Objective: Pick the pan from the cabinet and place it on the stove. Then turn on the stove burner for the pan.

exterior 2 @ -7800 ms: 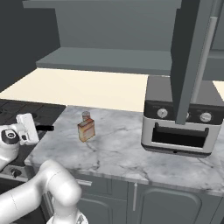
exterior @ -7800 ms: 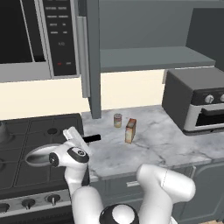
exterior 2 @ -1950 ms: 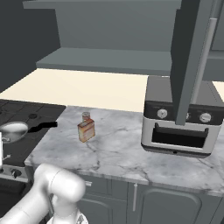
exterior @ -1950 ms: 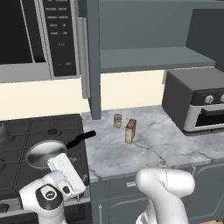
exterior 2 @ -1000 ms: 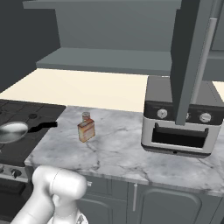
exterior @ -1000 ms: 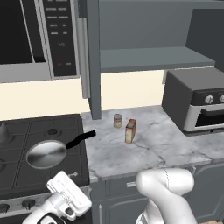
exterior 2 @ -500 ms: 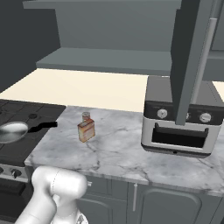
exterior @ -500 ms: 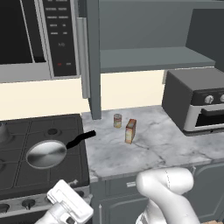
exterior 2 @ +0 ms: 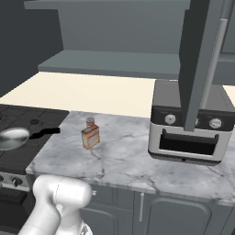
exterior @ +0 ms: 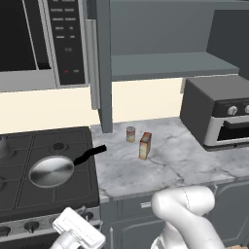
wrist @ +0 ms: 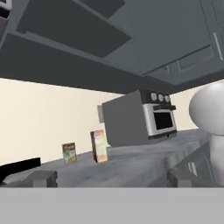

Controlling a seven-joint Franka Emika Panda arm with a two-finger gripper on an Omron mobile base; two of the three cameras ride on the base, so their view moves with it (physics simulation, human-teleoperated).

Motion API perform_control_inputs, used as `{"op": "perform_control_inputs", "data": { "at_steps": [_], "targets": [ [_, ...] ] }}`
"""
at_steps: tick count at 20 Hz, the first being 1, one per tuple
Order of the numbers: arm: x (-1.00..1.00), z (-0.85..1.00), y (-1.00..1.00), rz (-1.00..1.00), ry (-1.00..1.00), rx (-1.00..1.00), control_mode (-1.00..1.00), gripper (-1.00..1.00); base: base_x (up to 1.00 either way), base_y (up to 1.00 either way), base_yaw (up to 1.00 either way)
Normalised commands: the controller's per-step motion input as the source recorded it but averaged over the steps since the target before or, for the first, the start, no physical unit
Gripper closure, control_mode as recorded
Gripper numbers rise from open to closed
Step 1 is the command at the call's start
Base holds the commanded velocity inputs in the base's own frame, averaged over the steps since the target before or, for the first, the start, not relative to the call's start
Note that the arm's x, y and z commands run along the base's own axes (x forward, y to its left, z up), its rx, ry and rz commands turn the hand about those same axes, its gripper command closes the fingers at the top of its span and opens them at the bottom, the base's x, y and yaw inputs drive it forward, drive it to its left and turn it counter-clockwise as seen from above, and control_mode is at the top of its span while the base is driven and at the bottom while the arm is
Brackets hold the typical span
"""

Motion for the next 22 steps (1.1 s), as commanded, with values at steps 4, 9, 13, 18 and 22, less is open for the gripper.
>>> {"op": "perform_control_inputs", "data": {
  "at_steps": [4,9,13,18,22],
  "targets": [
    [0.00,-0.22,0.00,0.11,0.07,0.00,-1.00,-1.00,0.00,0.00,0.00],
    [0.01,-0.25,-0.01,0.12,0.07,0.00,-1.00,-1.00,0.00,0.00,0.00],
    [0.10,-0.28,-0.06,0.14,0.04,0.00,-1.00,-1.00,0.00,0.00,0.00],
    [0.26,-0.33,-0.06,0.18,0.01,0.01,-1.00,-1.00,0.00,0.00,0.00],
    [0.18,-0.35,0.00,0.21,-0.01,0.05,-1.00,-1.00,0.00,0.00,0.00]
  ]
}}
